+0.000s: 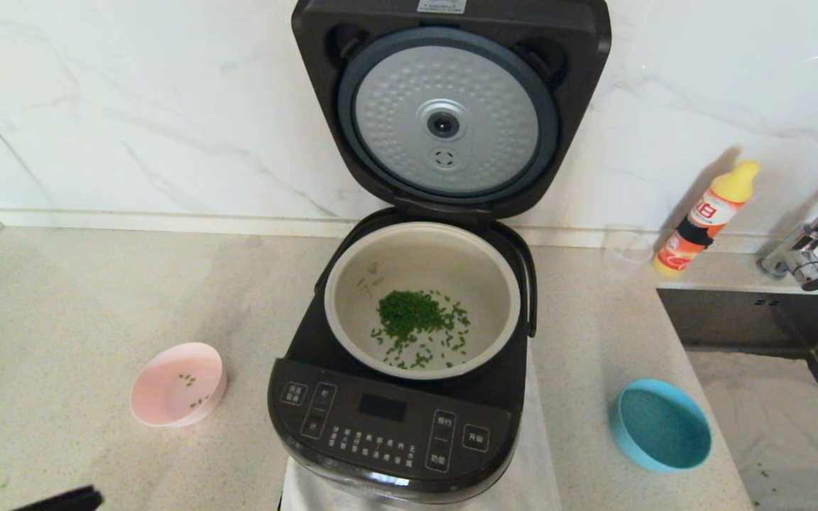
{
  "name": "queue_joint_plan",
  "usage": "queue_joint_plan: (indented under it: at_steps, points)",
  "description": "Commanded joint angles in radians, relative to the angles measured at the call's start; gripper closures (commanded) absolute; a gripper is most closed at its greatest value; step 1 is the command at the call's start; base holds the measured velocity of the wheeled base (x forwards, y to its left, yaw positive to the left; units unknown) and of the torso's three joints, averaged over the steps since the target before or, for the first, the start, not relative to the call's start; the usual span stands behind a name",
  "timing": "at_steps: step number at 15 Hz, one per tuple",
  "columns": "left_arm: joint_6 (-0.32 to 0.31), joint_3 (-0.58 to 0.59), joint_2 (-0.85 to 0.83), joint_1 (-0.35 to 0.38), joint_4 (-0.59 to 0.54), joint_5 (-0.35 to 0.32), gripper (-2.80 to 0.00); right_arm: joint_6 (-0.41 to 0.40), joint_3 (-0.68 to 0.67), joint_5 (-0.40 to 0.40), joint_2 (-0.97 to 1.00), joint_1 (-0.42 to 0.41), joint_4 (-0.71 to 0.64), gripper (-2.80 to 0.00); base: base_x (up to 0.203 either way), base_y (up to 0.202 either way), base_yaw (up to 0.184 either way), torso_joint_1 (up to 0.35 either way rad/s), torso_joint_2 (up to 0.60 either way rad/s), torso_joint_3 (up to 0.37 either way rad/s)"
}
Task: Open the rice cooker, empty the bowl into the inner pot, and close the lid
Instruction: Pick up the bowl on the table
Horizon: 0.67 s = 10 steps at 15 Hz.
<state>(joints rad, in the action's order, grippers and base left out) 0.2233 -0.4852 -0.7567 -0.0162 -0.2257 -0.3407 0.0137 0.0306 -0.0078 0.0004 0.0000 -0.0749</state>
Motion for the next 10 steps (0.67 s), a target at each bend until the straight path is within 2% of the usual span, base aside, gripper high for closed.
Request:
queue_joint_plan:
  at_steps: [1, 4, 6, 8, 10]
  points:
    - [0.011, -0.094, -0.364, -0.004, 0.053, -0.031, 0.0, 0.0, 0.0, 0.0, 0.0, 0.0, 0.0, 0.0, 0.0, 0.0, 0.0, 0.0, 0.0, 0.0]
    - [0.027, -0.214, -0.59, -0.017, 0.132, -0.138, 0.0, 0.0, 0.0, 0.0, 0.0, 0.0, 0.0, 0.0, 0.0, 0.0, 0.0, 0.0, 0.0, 0.0]
    - [0.029, -0.248, -0.69, -0.053, 0.201, -0.176, 0.0, 0.0, 0.0, 0.0, 0.0, 0.0, 0.0, 0.0, 0.0, 0.0, 0.0, 0.0, 0.0, 0.0]
    - [0.034, -0.261, -0.781, -0.099, 0.327, -0.179, 0.0, 0.0, 0.0, 0.0, 0.0, 0.0, 0.0, 0.0, 0.0, 0.0, 0.0, 0.0, 0.0, 0.0]
    - [0.034, -0.267, -0.846, -0.157, 0.415, -0.108, 0.0, 0.0, 0.0, 0.0, 0.0, 0.0, 0.0, 0.0, 0.0, 0.0, 0.0, 0.0, 0.0, 0.0]
